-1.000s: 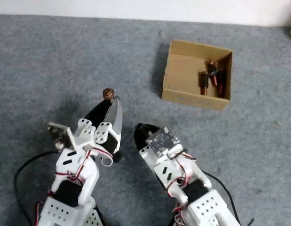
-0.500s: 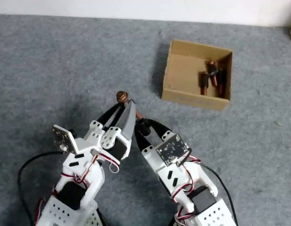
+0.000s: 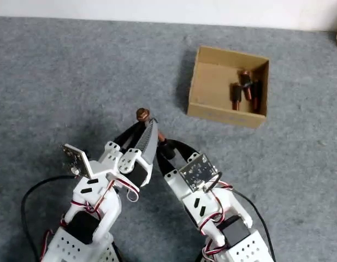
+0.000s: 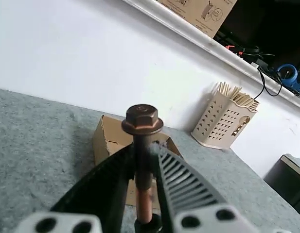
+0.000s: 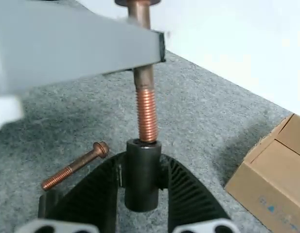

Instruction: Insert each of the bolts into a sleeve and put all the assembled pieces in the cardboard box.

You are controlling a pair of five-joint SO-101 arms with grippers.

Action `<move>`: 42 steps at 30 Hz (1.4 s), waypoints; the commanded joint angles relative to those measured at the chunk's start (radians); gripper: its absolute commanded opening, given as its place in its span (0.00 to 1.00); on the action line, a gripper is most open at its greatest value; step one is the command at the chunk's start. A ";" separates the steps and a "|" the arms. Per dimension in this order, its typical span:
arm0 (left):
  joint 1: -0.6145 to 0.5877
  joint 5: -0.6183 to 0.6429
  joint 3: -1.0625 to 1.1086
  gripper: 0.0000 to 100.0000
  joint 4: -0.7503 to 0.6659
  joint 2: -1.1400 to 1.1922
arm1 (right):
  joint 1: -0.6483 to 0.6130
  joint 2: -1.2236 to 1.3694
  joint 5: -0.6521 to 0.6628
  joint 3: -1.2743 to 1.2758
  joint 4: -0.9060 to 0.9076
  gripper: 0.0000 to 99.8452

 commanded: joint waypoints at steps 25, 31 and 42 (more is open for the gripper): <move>0.077 0.002 0.004 0.01 0.138 -0.007 | 0.047 -0.022 0.002 0.107 -0.004 0.00; 0.077 -0.035 0.005 0.01 0.140 -0.007 | 0.047 -0.022 0.002 0.107 -0.004 0.00; 0.084 -0.046 0.019 0.03 0.138 -0.010 | 0.047 -0.022 0.002 0.107 -0.004 0.00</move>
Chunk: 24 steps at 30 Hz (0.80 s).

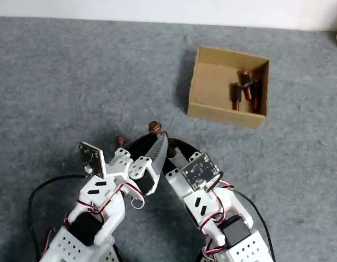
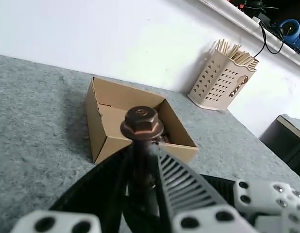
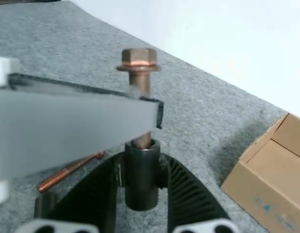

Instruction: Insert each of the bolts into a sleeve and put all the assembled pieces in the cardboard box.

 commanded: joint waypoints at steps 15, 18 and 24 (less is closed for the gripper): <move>0.062 -0.037 0.015 0.27 0.069 -0.004 | 0.024 -0.022 0.000 0.105 -0.004 0.00; 0.061 -0.058 0.019 0.26 0.069 -0.005 | 0.024 -0.022 0.000 0.105 -0.004 0.00; 0.061 -0.057 0.019 0.26 0.072 -0.005 | 0.024 -0.022 0.000 0.105 -0.004 0.00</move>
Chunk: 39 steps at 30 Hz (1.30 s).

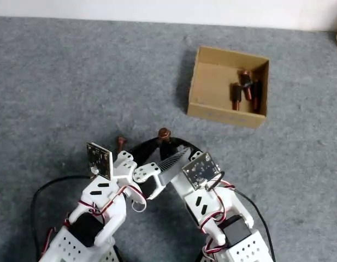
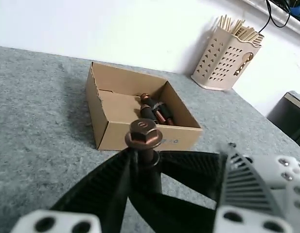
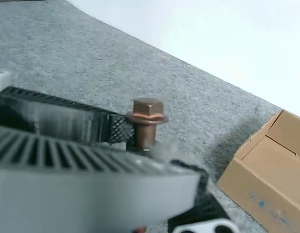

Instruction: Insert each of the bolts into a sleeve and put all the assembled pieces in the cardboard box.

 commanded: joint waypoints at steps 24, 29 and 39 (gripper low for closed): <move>-0.130 0.054 0.010 0.26 -0.003 -0.004 | 0.012 -0.022 0.066 0.108 -0.004 0.00; -0.136 0.054 0.010 0.26 -0.003 -0.002 | 0.012 -0.022 0.066 0.107 -0.004 0.00; -0.202 0.063 0.007 0.25 -0.055 -0.005 | 0.013 -0.022 0.068 0.107 -0.004 0.00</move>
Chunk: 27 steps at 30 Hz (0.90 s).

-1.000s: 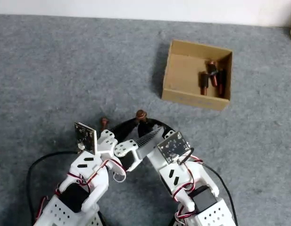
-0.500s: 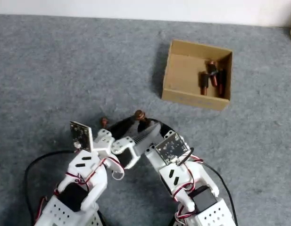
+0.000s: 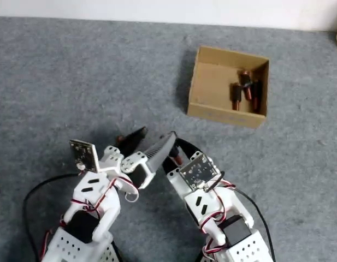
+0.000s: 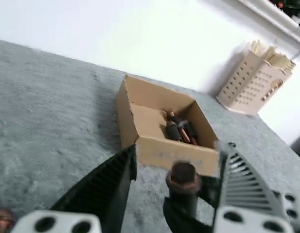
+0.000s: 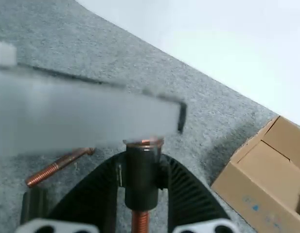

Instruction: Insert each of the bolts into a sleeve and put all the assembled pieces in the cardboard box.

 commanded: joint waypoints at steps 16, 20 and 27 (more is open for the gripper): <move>-0.232 0.008 0.007 0.01 -0.081 -0.004 | 0.136 -0.016 0.012 0.105 -0.002 0.00; -0.259 0.008 0.019 0.01 -0.089 -0.002 | 0.209 -0.015 0.012 0.030 0.053 0.00; -0.302 0.008 0.019 0.01 -0.089 -0.002 | 0.249 0.105 0.015 -0.202 0.168 0.00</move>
